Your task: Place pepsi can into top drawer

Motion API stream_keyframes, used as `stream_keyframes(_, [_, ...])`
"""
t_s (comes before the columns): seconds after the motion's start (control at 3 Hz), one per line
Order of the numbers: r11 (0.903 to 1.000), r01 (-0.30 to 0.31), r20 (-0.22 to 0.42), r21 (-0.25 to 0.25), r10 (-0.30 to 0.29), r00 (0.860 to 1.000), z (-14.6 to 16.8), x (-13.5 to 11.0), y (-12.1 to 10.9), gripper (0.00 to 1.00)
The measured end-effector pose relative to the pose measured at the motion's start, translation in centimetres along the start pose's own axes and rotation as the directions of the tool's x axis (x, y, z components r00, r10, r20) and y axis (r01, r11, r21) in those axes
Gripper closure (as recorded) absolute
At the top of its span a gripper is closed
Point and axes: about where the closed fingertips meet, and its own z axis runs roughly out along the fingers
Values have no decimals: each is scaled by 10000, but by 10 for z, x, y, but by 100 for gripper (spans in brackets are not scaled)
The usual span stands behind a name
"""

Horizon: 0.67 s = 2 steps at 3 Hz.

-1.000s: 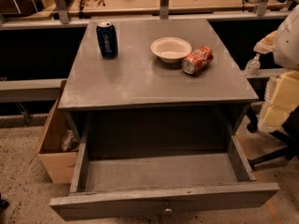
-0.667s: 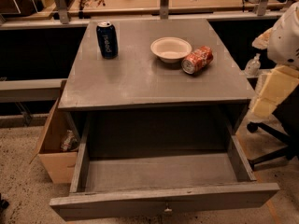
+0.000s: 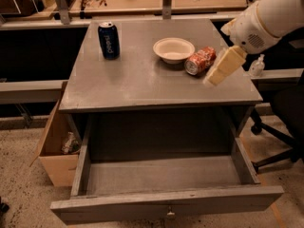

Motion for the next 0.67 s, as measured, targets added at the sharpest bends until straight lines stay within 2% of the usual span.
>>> stream_keyframes(0.33, [9995, -67, 1291, -292, 104, 9916, 42, -41, -27, 0])
stream_keyframes(0.67, [9976, -228, 2609, -649, 390, 9646, 84, -85, -50, 0])
